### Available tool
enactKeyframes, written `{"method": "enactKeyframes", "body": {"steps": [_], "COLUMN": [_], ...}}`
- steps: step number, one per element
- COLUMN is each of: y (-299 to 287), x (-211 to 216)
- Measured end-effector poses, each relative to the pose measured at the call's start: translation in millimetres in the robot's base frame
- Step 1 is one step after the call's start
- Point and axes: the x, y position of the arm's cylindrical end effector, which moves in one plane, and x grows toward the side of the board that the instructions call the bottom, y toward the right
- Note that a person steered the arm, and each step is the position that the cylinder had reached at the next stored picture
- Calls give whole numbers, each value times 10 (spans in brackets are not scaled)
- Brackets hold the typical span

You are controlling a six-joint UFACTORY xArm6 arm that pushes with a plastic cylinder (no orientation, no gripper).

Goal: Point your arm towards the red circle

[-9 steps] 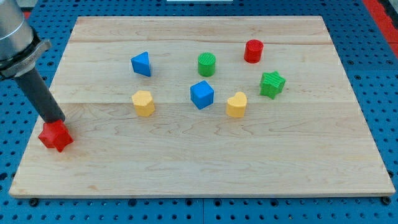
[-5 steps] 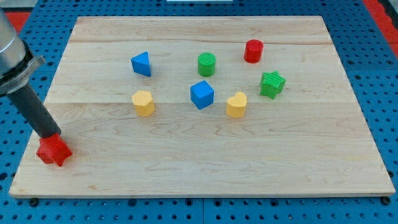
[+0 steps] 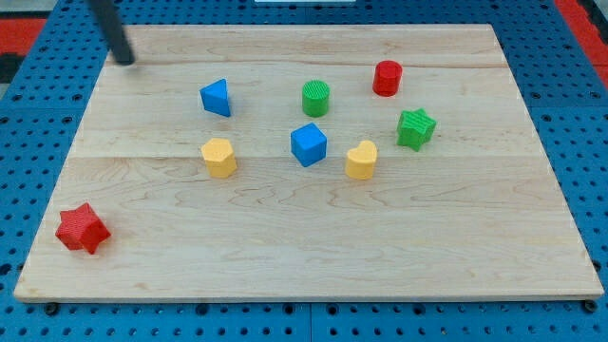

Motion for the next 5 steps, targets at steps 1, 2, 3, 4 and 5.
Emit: {"method": "enactKeyframes", "body": {"steps": [1,2,3,4,5], "y": [1199,2431,3600,3924,3924], "x": [-297,-328,-326,-115,225]}}
